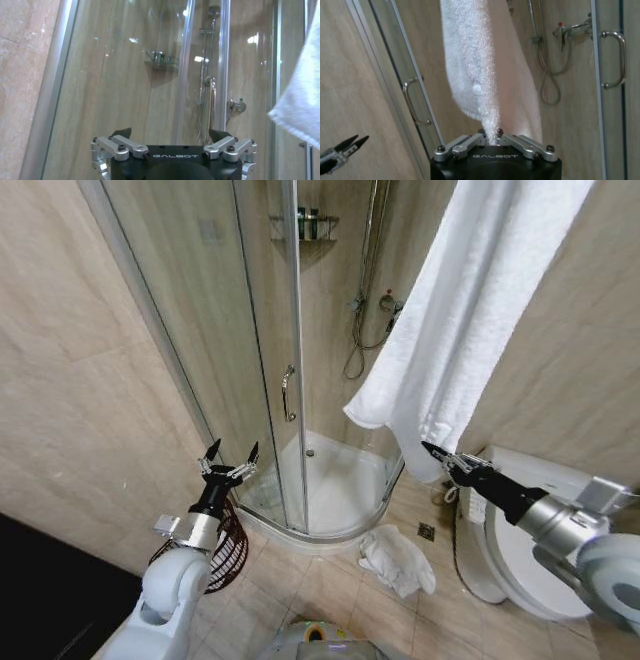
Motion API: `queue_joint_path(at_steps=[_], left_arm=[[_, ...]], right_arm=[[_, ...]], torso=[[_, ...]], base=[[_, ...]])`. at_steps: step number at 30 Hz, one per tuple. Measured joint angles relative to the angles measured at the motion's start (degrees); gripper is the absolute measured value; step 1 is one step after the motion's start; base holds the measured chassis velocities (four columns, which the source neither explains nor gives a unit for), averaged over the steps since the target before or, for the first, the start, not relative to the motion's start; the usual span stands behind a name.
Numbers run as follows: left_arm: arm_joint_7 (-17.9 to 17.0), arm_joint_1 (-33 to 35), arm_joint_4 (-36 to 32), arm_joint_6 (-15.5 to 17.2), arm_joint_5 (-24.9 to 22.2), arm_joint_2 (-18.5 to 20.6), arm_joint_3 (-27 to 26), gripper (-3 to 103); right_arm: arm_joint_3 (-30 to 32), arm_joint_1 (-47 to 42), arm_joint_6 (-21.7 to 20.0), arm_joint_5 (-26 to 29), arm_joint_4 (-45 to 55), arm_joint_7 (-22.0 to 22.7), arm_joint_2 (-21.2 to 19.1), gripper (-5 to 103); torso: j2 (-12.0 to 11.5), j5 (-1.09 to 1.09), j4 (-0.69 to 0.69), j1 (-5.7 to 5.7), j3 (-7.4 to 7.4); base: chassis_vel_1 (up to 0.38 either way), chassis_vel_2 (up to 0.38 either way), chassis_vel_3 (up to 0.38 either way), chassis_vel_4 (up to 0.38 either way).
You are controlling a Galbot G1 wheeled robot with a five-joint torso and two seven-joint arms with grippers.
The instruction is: Discard the used towel into the hamper.
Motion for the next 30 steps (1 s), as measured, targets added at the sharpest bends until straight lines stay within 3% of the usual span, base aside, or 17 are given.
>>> queue_joint_path(at_steps=[18, 25, 30], left_arm=[[0.0, -1.7, 0.4, 0.5, -0.2, 0.4, 2.2, 100], [-0.2, -2.1, 0.3, 1.2, 0.3, 0.3, 3.4, 100], [-0.4, -2.4, 0.3, 1.5, 0.9, 0.2, 4.4, 100]], right_arm=[[-3.9, 0.8, 2.1, -6.1, -2.9, 0.6, 6.1, 2], [-4.5, -1.1, 6.1, -13.4, -9.7, -5.0, 8.2, 2], [-5.1, -0.4, 7.2, -17.0, -13.1, -6.4, 8.5, 2]], torso=[[0.0, 0.01, 0.00, 0.00, 0.00], [0.0, 0.01, -0.01, 0.00, 0.00], [0.0, 0.02, -0.01, 0.00, 0.00]], base=[[0.000, 0.000, 0.000, 0.000], [0.000, 0.000, 0.000, 0.000], [0.000, 0.000, 0.000, 0.000]])
